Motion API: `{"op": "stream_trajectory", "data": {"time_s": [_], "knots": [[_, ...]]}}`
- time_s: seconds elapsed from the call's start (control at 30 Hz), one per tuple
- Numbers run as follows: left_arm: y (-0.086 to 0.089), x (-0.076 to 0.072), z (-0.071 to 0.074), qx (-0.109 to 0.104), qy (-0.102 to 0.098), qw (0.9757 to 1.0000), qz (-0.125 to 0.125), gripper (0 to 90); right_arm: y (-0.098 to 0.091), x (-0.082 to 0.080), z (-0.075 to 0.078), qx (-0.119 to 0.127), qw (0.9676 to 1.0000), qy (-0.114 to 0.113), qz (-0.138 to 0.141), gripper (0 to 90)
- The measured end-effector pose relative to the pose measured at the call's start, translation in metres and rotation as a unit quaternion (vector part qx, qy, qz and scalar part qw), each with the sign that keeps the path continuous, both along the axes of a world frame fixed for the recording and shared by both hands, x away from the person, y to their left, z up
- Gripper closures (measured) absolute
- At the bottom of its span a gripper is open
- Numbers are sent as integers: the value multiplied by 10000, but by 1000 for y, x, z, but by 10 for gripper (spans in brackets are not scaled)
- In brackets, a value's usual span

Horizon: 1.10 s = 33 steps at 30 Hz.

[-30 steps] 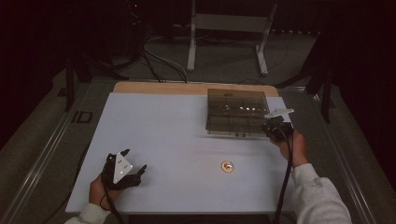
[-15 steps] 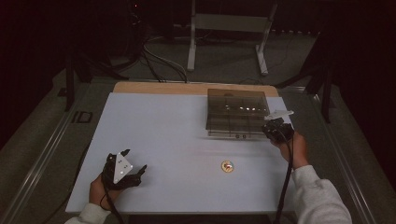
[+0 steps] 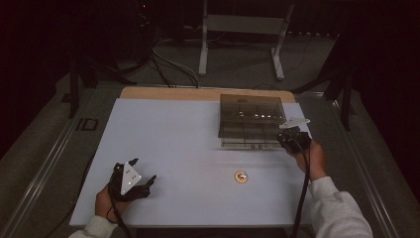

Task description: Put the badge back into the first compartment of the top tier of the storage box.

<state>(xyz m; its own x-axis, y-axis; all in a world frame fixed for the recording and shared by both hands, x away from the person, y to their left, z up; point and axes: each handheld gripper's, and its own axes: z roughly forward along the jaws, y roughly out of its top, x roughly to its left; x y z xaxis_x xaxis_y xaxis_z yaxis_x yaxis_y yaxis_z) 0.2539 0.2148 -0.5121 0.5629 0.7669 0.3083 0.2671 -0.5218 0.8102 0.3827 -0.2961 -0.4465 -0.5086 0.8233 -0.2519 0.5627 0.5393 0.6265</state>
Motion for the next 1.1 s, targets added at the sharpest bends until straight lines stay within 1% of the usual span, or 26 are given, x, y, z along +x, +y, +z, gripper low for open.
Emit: {"op": "stream_trajectory", "data": {"time_s": [0.07,0.2,0.23,0.27,0.3,0.37,0.4,0.43,0.47,0.5,0.53,0.57,0.6,0.67,0.73,0.87,0.9,0.93,1.0,1.03,1.07,1.1], "knots": [[0,0,0,-3,1,10000,-5,199,0,-2,5,115,9999,-116,-15,838],[-1,0,0,2,4,10000,-11,199,0,-5,10,193,9996,-181,16,828],[-1,0,0,4,11,10000,-12,199,-1,-8,14,297,9991,-282,47,815],[-1,0,0,4,11,10000,-12,199,-1,-10,16,351,9989,-313,74,797],[-1,0,0,12,10,10000,-12,199,-1,-10,16,351,9989,-313,74,797],[-1,0,0,9,7,10000,-12,199,-2,-15,18,496,9980,-380,102,786],[-1,0,0,8,11,10000,-14,199,-3,-19,19,533,9976,-425,120,765],[-1,0,0,10,12,10000,-12,199,-4,-22,20,590,9969,-504,96,716],[-1,0,0,3,9,10000,-11,199,-6,-25,20,658,9962,-571,69,699],[-1,0,0,3,9,10000,-11,199,-6,-25,20,658,9962,-571,69,699],[-1,0,0,16,15,10000,-10,199,-8,-28,21,711,9955,-617,57,691],[-1,0,0,16,15,10000,-10,199,-12,-33,21,794,9939,-762,-51,584],[-1,0,0,16,0,10000,-5,199,-15,-35,21,851,9929,-829,-95,542],[-1,0,0,-3,-12,10000,1,199,-21,-40,21,1031,9900,-951,-135,507],[-1,0,0,27,-5,10000,2,199,-25,-45,19,1113,9880,-1051,-200,454],[-2,0,0,15,-19,10000,-1,199,-32,-52,10,1226,9866,-1072,-127,405],[-2,0,0,9,-29,10000,5,199,-33,-53,7,1269,9863,-1048,-103,397],[-2,0,0,13,-32,10000,7,199,-34,-54,5,1264,9868,-1013,-70,389],[-2,0,0,12,-34,10000,-3,199,-35,-55,0,1150,9885,-981,-45,374],[-2,0,0,16,-32,10000,-10,199,-36,-55,-1,1132,9887,-979,23,369],[-2,0,0,16,-32,10000,-13,199,-37,-56,-2,1152,9881,-1015,64,371],[-2,0,0,11,-32,10000,-14,199,-37,-55,-3,1137,9880,-1048,62,371]]}}
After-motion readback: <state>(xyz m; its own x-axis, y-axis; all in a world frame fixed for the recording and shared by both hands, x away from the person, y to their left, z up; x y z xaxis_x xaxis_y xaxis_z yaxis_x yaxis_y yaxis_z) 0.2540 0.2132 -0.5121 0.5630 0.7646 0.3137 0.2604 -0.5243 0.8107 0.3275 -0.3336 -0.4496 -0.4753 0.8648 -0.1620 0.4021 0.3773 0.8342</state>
